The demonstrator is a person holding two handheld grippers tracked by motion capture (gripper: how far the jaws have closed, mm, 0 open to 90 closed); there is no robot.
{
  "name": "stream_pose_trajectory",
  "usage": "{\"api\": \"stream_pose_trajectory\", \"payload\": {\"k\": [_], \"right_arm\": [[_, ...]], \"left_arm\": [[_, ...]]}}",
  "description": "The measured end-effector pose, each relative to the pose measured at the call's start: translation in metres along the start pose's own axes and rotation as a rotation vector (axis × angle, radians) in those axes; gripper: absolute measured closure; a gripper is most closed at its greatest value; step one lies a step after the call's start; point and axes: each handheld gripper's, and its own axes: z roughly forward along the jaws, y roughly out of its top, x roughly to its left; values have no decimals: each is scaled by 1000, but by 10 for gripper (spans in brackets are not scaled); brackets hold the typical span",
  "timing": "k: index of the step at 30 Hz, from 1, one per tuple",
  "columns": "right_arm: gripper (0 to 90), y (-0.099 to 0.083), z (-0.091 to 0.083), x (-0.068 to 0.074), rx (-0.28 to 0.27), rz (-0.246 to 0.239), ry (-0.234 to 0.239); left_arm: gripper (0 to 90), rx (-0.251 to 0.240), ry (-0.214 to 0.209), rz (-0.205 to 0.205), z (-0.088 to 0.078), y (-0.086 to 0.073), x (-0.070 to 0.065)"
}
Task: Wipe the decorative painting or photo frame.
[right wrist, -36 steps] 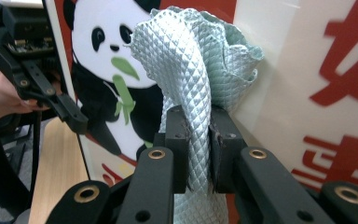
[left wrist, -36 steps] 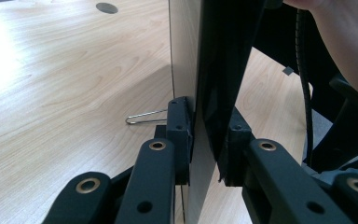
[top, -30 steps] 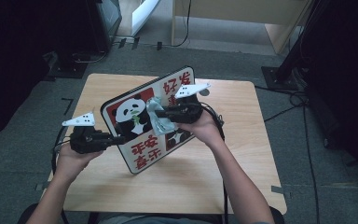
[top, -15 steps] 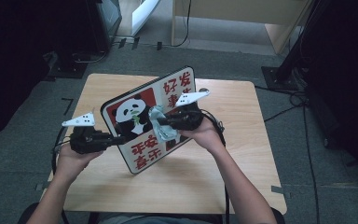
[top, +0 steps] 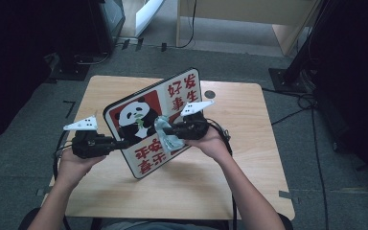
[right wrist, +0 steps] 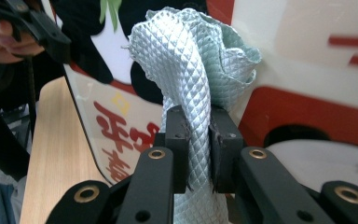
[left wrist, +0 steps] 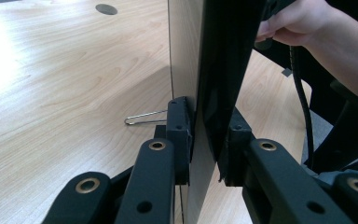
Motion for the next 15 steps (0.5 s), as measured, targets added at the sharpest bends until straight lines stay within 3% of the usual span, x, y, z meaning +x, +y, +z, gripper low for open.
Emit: {"api": "stream_pose_trajectory", "payload": {"k": [15], "right_arm": [[805,-28,12,1,46,2,11]], "left_arm": [[782,-3,-4,-1,0,0,0]]}}
